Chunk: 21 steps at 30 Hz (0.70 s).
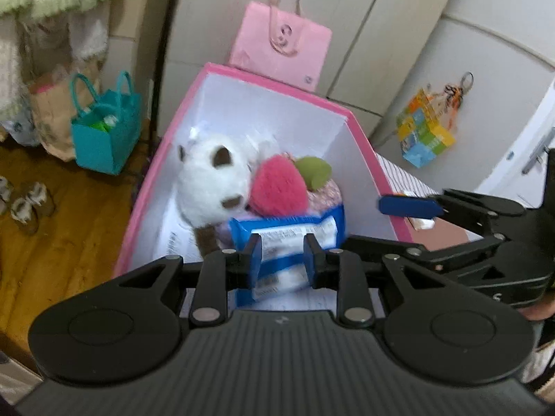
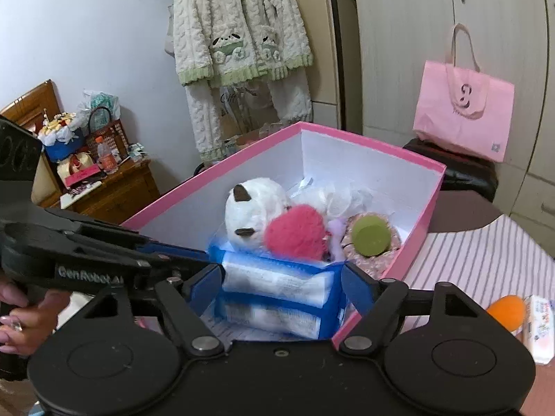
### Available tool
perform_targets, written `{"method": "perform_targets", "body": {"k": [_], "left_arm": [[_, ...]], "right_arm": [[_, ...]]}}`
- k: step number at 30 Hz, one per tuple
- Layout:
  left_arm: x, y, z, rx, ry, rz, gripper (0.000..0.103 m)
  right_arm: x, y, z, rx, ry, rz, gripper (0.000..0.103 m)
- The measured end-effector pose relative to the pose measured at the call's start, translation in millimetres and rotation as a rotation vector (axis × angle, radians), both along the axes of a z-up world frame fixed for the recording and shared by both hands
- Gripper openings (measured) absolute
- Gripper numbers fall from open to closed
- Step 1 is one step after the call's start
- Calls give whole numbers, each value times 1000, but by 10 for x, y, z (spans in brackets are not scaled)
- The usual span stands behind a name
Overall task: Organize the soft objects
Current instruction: 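Lower the blue wipe packet into the pink box and open the left tool, then move both tools back toward the orange sponge and white tissue pack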
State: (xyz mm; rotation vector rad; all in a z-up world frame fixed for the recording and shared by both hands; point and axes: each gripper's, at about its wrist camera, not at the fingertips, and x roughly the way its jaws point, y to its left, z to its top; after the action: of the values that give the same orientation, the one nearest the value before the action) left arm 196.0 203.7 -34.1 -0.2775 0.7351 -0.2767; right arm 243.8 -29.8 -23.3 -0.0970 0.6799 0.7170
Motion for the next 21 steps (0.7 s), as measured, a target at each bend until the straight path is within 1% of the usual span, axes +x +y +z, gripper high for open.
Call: {"method": "perform_targets", "body": {"k": [3, 7, 9, 12, 16, 21], "left_arm": [[-84, 12, 74, 19, -23, 13, 27], [-216, -43, 180, 27, -32, -6, 31], [-305, -93, 242, 35, -44, -17, 36], [-459, -182, 345, 56, -70, -31, 41], [-660, -309, 464, 65, -95, -59, 42], [-891, -493, 599, 85, -126, -100, 42]], "right_arm": [[-61, -60, 46, -3, -13, 0, 80], [-144, -122, 112, -7, -33, -4, 80], [-197, -160, 149, -4, -41, -7, 80], [-298, -236, 214, -3, -59, -10, 81], [-440, -373, 293, -1, -85, -20, 81], [-644, -651, 386, 18, -103, -38, 81]]}}
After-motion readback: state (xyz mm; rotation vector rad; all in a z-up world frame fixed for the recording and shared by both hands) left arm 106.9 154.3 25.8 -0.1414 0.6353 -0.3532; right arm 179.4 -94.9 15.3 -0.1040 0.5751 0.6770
